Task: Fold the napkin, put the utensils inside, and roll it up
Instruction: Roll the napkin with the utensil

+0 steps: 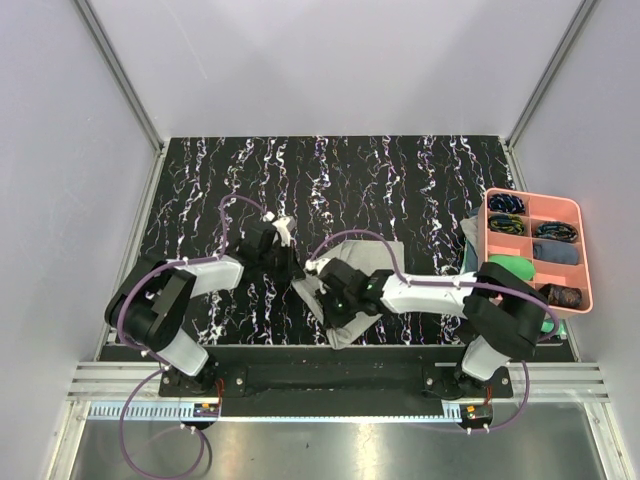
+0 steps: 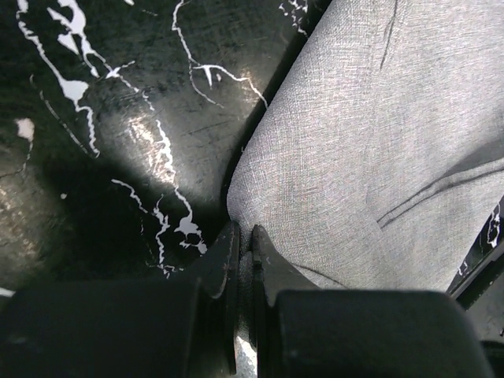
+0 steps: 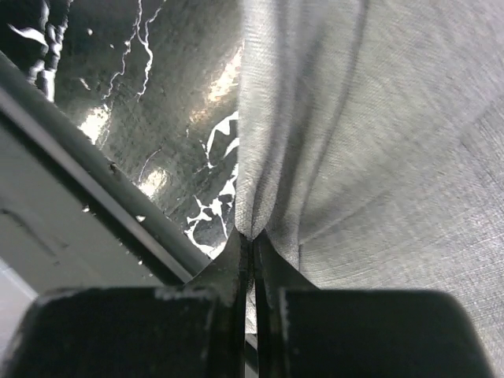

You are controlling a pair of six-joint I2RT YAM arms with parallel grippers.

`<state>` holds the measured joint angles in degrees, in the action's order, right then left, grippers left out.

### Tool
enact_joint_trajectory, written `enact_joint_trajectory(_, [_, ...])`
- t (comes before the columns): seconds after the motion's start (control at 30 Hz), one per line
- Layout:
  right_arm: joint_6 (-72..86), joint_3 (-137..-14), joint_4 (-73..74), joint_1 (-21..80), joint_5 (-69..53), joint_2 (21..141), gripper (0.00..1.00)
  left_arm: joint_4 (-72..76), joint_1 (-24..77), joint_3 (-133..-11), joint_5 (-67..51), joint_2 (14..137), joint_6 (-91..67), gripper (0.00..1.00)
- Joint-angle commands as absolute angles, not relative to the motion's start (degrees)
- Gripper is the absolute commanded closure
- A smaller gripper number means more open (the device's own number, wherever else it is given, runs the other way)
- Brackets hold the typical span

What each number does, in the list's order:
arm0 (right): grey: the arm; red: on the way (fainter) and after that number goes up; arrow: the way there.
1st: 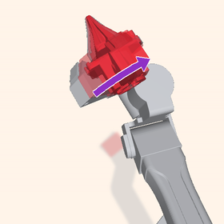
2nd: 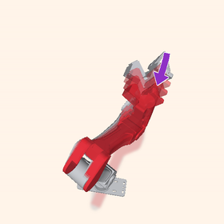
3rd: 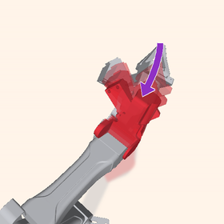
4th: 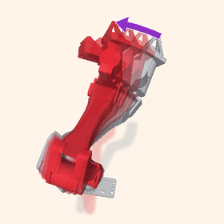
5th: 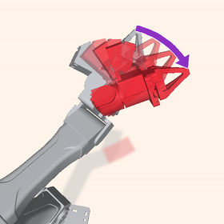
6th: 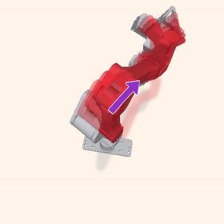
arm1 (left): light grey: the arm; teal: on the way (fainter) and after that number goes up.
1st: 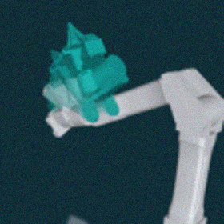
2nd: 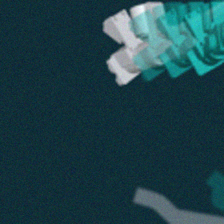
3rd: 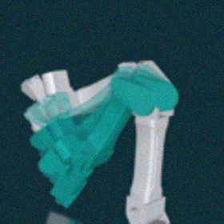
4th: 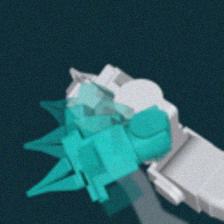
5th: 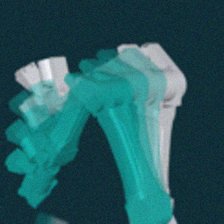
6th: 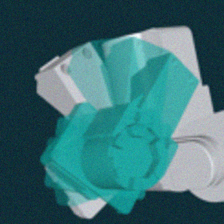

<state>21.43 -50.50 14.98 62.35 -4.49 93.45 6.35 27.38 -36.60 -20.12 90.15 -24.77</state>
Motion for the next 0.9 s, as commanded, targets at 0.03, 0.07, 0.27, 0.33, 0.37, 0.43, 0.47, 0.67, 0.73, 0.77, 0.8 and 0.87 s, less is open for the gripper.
enact_joint_trajectory(0.03, [23.9,-44.92,4.49,55.29,-23.62,91.4,1.0,-2.1,26.63,-37.09,-12.22,90.44,-22.41,1.0])
enact_joint_trajectory(0.07, [24.08,-43.52,3.53,54.5,-24.86,92.02,1.0,-2.46,26.63,-37.35,-11.87,90.53,-22.33,1.0])
enact_joint_trajectory(0.27, [25.4,-40.43,-5.26,49.66,-34.89,96.14,1.0,-2.9,26.63,-38.84,-12.74,91.14,-23.03,1.0])
enact_joint_trajectory(0.33, [25.23,-40.43,-6.06,48.7,-36.64,97.29,1.0,-3.08,26.54,-39.55,-12.57,90.71,-23.11,0.95])
enact_joint_trajectory(0.37, [25.31,-40.26,-6.93,48.43,-37.17,98.34,1.0,-3.16,26.46,-39.72,-12.39,90.44,-23.2,0.89])
enact_joint_trajectory(0.43, [25.31,-40.08,-7.64,47.73,-38.84,99.22,1.0,-3.43,25.76,-40.08,-11.69,89.13,-23.64,0.73])
enact_joint_trajectory(0.47, [25.4,-39.9,-8.34,47.12,-39.28,99.92,1.0,-3.34,25.49,-40.08,-11.6,88.69,-23.9,0.64])
enact_joint_trajectory(0.67, [25.22,-39.38,-10.54,44.3,-43.32,102.3,1.0,-2.03,22.59,-39.11,-11.51,84.38,-25.31,0.29])
enact_joint_trajectory(0.73, [25.22,-39.38,-11.42,43.16,-45.51,103.0,1.0,-0.45,21.63,-37.45,-13.35,83.33,-25.4,0.25])
enact_joint_trajectory(0.77, [25.57,-39.38,-12.03,42.81,-46.14,103.96,1.0,1.74,21.53,-36.75,-14.32,82.8,-25.4,0.24])
enact_joint_trajectory(0.8, [25.92,-39.38,-13.43,41.85,-48.14,105.28,1.0,5.5,21.1,-34.65,-17.98,81.84,-25.84,0.22])
enact_joint_trajectory(0.87, [26.1,-39.11,-14.06,40.7,-49.48,106.25,1.0,7.98,20.92,-33.14,-20.56,81.82,-26.28,0.22])
